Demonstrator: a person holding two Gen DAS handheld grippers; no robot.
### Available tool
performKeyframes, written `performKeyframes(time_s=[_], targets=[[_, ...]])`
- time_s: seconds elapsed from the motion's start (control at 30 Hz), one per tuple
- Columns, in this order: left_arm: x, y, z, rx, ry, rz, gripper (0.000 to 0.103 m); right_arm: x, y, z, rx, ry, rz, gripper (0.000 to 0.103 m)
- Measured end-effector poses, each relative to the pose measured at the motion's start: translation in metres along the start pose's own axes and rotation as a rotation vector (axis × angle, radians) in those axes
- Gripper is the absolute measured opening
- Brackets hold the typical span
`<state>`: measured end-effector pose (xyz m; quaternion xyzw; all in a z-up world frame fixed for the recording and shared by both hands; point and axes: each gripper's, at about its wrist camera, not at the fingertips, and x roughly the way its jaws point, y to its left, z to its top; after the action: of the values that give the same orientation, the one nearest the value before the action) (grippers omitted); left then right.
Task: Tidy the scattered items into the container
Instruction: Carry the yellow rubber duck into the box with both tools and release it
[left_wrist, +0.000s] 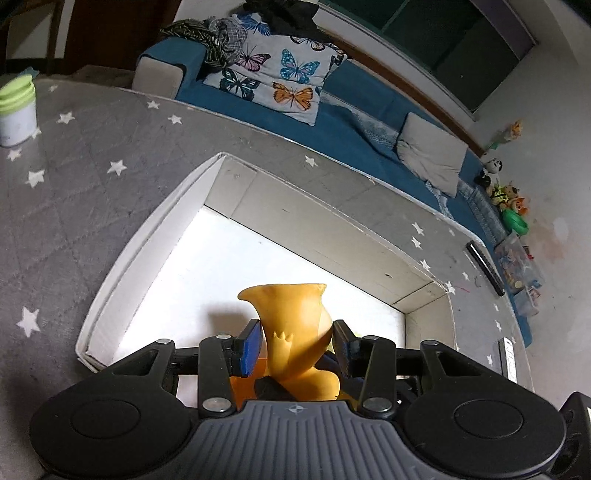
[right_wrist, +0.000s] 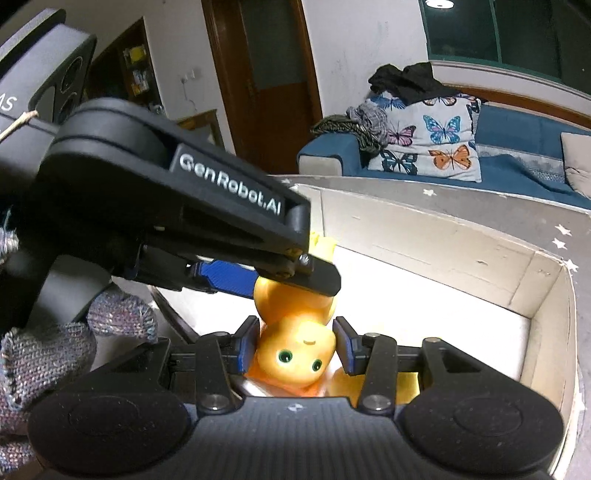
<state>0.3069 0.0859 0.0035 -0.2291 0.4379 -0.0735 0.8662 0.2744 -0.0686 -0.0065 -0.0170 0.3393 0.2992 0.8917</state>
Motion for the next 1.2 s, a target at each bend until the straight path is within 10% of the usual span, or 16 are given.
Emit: performKeyframes(time_s=[1.2], targets=[[-0.064,-0.032,-0.042,0.12,-0.104,-0.008,0.045,-0.088,0.008,-0.022,-0.059,-0.07,-0.036,0.045]])
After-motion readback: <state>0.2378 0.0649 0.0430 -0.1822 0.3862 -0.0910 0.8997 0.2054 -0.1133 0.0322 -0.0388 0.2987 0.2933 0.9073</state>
